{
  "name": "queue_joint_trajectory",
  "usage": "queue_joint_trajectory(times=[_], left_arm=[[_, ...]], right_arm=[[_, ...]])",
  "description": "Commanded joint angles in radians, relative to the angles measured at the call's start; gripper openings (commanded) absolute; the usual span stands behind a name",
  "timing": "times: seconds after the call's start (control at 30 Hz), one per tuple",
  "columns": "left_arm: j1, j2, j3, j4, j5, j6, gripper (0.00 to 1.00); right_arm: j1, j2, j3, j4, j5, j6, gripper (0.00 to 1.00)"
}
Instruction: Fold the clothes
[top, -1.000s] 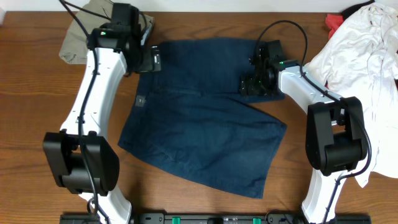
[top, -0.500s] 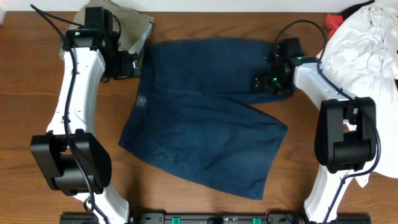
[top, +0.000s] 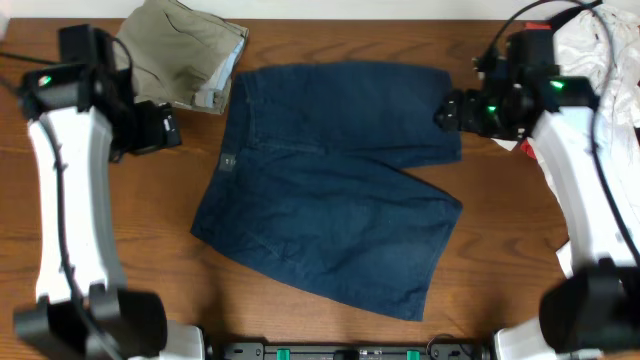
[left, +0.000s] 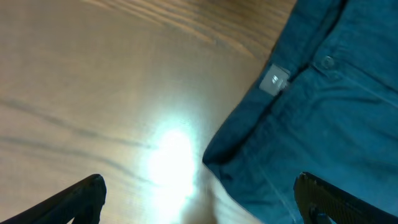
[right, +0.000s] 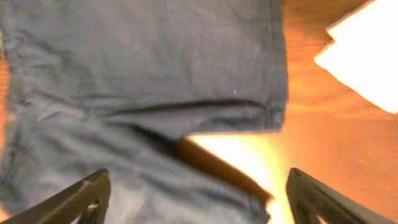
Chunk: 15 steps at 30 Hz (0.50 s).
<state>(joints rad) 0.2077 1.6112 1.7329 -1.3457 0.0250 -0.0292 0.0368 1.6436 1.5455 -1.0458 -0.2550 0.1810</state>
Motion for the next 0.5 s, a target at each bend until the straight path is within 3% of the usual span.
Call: queue_joint_trajectory(times=[0.0, 0.13, 0.27, 0.47], left_arm=[[-0.003, -0.035, 0.007, -0.051, 0.021, -0.023, 0.98], [-0.003, -0.069, -0.043, -0.106, 0.021, -0.075, 0.98], [-0.003, -0.108, -0.147, -0.060, 0.021, -0.108, 0.98], [-0.003, -0.118, -0.265, 0.048, 0.021, -0.116, 0.98]], right_arm=[[0.019, -0.064, -0.042, -0.076, 0.066, 0.039, 0.85], [0.035, -0.172, -0.194, -0.098, 0.064, 0.060, 0.87], [0.040, -0.244, -0.419, -0.060, 0.063, 0.070, 0.88], [0.043, -0.241, -0.643, 0.146, 0.056, 0.042, 0.85]])
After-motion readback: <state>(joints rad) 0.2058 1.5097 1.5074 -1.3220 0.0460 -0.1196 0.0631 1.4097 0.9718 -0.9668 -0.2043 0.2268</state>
